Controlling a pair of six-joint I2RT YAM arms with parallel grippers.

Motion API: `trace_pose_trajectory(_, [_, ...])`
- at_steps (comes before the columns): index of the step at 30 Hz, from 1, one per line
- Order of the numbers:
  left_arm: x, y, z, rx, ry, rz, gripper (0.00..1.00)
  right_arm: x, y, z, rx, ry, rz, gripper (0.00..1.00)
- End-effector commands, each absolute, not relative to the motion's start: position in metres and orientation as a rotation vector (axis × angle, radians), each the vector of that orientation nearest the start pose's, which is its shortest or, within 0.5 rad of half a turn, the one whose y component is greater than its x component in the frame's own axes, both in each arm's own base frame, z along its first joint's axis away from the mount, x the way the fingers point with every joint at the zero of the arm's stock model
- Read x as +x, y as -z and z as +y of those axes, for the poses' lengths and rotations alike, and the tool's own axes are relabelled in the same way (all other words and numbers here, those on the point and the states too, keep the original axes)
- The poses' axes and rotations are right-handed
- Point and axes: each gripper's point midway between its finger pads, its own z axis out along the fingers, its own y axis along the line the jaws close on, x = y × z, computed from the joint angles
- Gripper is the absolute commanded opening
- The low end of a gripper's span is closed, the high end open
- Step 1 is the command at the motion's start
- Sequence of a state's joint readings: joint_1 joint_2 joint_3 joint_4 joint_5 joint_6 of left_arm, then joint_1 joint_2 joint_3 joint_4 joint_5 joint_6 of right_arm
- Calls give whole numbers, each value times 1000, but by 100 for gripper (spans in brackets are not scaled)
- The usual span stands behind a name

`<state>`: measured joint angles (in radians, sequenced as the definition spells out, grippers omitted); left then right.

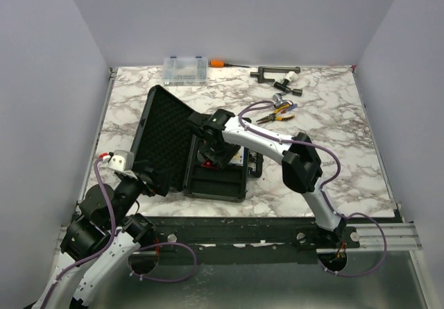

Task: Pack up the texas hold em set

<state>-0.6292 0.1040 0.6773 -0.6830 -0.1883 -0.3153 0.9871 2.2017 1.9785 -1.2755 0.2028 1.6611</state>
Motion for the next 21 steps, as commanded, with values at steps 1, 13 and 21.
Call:
trace_pose_trajectory(1, [151,-256,-83,112,544,1698,98,250,-74,374,1002,40,2718,27])
trace_pose_trajectory(13, [151,-256,-83,112,546,1696,98,265,-69,373,1009,21,2717,28])
trace_pose_trajectory(21, [151,-257,-82,111,543,1696,98,281,-67,373,989,8,2717,28])
